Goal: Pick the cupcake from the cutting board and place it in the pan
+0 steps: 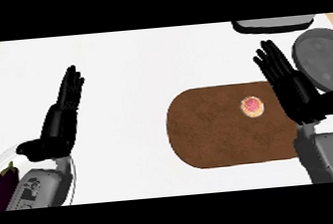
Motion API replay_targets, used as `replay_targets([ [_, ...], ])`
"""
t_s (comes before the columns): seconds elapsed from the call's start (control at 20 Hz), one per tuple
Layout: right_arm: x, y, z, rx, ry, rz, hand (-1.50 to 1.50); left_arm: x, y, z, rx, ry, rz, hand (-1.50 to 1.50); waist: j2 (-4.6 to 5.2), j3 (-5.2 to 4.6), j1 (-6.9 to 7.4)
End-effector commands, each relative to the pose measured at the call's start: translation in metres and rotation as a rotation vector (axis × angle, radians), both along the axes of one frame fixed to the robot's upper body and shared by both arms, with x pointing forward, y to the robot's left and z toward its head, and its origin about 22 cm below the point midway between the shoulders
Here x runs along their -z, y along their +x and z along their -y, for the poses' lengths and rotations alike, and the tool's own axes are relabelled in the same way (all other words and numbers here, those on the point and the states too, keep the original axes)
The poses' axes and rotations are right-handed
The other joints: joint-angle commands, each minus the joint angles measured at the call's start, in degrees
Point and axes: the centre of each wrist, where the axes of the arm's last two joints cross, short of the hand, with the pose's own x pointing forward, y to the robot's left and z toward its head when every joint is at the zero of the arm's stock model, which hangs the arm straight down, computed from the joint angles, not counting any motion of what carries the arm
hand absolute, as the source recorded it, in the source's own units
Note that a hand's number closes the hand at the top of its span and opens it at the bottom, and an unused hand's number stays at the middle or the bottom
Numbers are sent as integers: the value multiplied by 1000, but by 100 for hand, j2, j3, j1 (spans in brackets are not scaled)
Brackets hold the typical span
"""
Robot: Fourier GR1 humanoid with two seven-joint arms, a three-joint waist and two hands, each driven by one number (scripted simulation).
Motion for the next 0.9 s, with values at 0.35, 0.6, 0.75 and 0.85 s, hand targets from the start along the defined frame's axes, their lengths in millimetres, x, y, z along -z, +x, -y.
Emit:
replay_targets([
  [0.35,-80,57,-5,-791,-366,36,150,20,-12,46,188,-59,-115,0,60,121,388],
  [0.6,-103,74,49,-1036,-349,52,-150,19,-13,43,194,-61,-120,0,101,141,454],
  [0.75,-144,82,61,-1067,-448,116,-150,26,-23,39,205,-64,-116,0,68,142,502],
  [0.85,-157,89,49,-1082,-481,149,-150,20,-24,50,221,-83,-130,0,56,145,524],
])
